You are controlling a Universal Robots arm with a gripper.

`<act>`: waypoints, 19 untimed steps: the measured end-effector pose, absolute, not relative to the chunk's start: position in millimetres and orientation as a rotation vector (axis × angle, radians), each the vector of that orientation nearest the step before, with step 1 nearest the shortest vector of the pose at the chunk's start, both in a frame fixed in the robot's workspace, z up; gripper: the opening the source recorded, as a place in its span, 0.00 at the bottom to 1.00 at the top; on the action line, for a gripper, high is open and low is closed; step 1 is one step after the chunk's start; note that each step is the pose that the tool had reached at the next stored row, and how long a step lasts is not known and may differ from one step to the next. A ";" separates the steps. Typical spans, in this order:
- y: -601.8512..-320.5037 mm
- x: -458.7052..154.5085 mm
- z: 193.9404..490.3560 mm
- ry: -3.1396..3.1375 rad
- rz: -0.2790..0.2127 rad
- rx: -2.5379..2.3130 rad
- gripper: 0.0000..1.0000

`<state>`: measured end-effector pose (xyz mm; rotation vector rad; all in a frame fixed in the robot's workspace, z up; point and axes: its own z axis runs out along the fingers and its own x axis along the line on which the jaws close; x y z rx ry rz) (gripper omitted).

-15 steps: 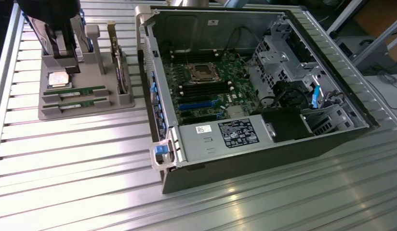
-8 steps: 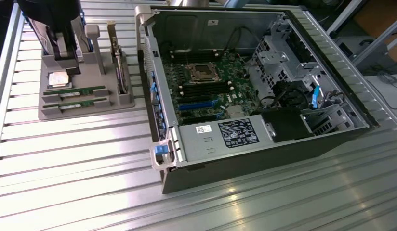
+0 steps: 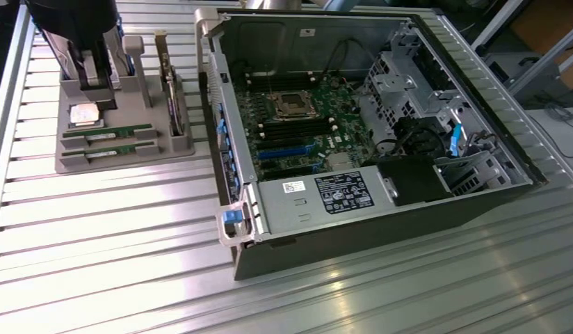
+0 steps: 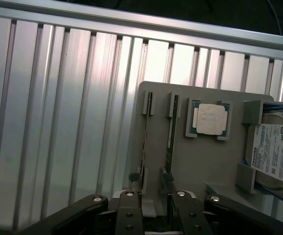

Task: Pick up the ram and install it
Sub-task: 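Pick up the ram and move it above insertion slot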

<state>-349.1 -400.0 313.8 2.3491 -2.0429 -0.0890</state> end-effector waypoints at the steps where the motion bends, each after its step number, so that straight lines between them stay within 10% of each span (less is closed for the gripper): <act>1: -400.0 -349.1 312.7 -2.043 -0.089 2.349 0.30; 19: -400.6 -349.1 300.7 -2.043 -0.089 2.349 0.30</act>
